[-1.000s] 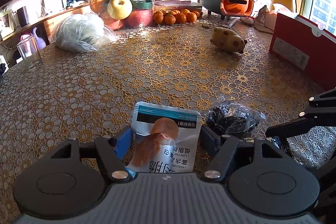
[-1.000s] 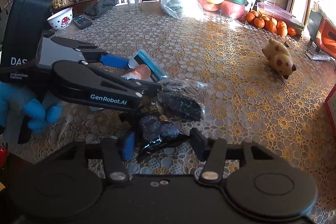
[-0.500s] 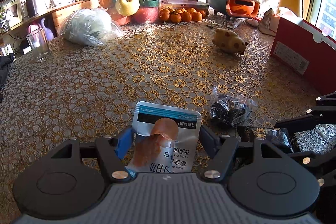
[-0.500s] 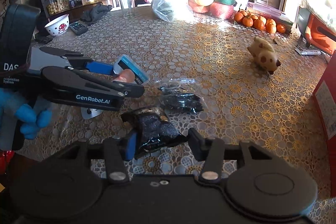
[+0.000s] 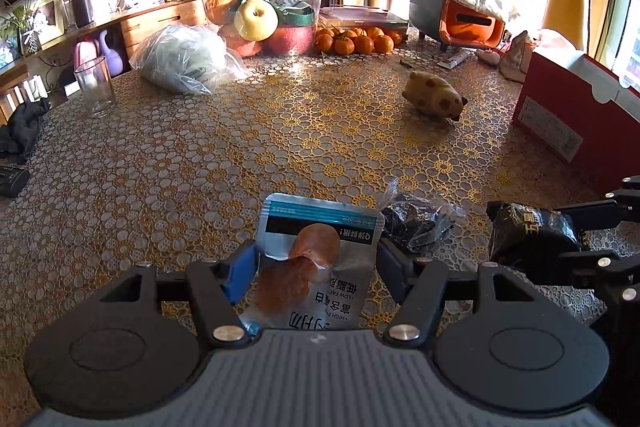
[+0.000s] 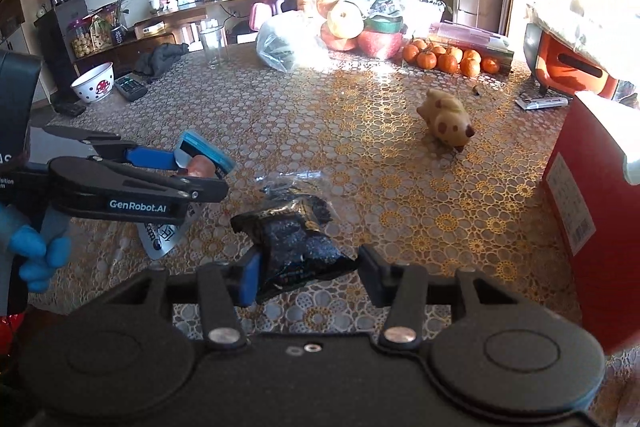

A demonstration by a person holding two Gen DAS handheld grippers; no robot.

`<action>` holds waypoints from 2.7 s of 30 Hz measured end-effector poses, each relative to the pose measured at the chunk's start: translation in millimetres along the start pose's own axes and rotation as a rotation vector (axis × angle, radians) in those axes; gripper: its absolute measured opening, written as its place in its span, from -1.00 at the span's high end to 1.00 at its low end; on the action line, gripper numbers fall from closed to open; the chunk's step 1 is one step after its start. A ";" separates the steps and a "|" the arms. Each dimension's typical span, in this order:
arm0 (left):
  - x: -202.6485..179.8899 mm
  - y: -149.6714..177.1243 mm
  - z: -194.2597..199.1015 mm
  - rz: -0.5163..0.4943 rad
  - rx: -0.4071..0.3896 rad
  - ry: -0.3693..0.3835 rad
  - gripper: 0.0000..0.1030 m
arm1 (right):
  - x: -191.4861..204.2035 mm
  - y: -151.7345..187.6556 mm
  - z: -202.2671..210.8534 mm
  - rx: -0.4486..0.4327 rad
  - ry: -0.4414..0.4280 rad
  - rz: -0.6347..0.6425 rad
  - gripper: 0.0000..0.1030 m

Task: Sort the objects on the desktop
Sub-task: 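Grasp white pouch with left tool while right tool grasps black packet, then carry white pouch with left tool while right tool carries black packet to box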

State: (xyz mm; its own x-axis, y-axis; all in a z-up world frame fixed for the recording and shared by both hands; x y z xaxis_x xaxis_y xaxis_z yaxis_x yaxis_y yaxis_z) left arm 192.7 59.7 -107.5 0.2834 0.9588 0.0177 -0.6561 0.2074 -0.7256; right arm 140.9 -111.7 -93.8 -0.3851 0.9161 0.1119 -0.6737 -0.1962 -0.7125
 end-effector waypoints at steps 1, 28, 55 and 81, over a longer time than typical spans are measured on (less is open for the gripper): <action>-1.4 -1.4 2.5 0.005 -0.001 -0.003 -0.24 | -2.4 -1.2 3.4 -0.007 0.003 -0.004 0.05; -76.4 -28.1 64.1 0.025 -0.070 0.033 -0.21 | -44.8 -1.6 73.9 -0.117 0.054 -0.079 0.05; -209.0 -102.6 94.6 -0.098 -0.165 0.196 -0.21 | -132.7 -5.4 160.3 -0.210 0.293 -0.155 0.05; -306.6 -168.7 59.6 -0.192 -0.127 0.280 -0.22 | -245.0 -27.7 195.8 -0.234 0.496 -0.296 0.04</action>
State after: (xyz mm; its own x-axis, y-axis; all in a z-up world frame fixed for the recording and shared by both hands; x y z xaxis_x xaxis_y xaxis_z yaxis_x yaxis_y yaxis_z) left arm 174.8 -257.7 50.5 0.5857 0.8104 -0.0143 -0.4848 0.3361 -0.8075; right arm 130.4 -399.1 34.2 0.1732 0.9843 0.0328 -0.5296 0.1211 -0.8396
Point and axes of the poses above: each gripper's, at about its wrist camera, not at the fingertips, and z roughly against the way its jaws point, x to its left, y to its underside, the point moved 5 cm from there along -z, roughly the way its jaws point, and after that the axes turned 2 degrees about -z, right-handed, at the moved point
